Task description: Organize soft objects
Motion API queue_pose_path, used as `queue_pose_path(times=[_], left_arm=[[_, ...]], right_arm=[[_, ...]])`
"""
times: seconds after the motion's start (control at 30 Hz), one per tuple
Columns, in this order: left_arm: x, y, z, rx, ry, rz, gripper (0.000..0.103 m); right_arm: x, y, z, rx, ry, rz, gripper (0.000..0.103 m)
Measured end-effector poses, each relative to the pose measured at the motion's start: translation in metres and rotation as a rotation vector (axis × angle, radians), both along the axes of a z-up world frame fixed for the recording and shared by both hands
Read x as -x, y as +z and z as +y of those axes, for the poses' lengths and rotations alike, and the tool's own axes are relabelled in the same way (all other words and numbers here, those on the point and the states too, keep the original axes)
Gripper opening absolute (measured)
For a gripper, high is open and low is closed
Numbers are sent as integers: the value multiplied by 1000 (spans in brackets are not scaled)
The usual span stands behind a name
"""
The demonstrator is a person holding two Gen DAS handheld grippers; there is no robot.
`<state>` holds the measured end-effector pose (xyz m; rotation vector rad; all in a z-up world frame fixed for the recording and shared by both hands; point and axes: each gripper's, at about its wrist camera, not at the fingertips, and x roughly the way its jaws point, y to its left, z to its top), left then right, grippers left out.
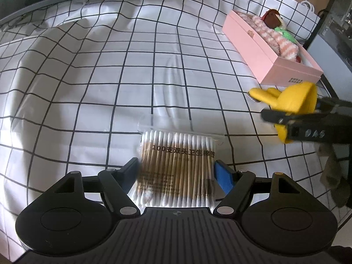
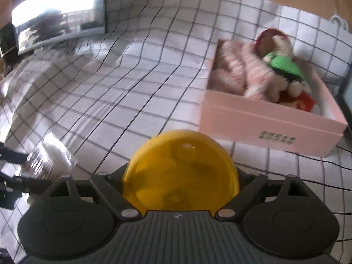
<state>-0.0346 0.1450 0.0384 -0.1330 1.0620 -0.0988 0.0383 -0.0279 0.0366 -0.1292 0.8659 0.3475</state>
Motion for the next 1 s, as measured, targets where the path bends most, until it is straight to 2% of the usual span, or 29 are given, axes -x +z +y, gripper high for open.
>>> queue_pose_path(times=[0.1,0.17,0.4,0.47,0.57,0.67,0.8,0.93,1.0], left_arm=[[0,0,1,6,-1,1,78],[1,0,-2,4,7,-1,79],[2,0,-5,-26,6,-10,78],[4,1,-2,1,4,-14,76],[9,3,-2,65,-49,-7,75],[16,11,-17,84,-144,-8,75],[8,37,-40,153,-238,-34,75],[-27,90,-67,199,-297,-173,75],[-51,114,-83,196,-314,-247,75]], right_arm=[[9,1,7,33,13,-42,77],[12,6,4,27,7,-50,66],[31,30,-18,-8,-32,-75,64],[41,39,-27,-16,-42,-87,64],[58,53,-43,2,-66,-122,65],[74,64,-63,21,-109,-151,65],[94,70,-89,55,-168,-174,65],[112,70,-112,62,-212,-192,65],[118,70,-122,50,-233,-196,65]])
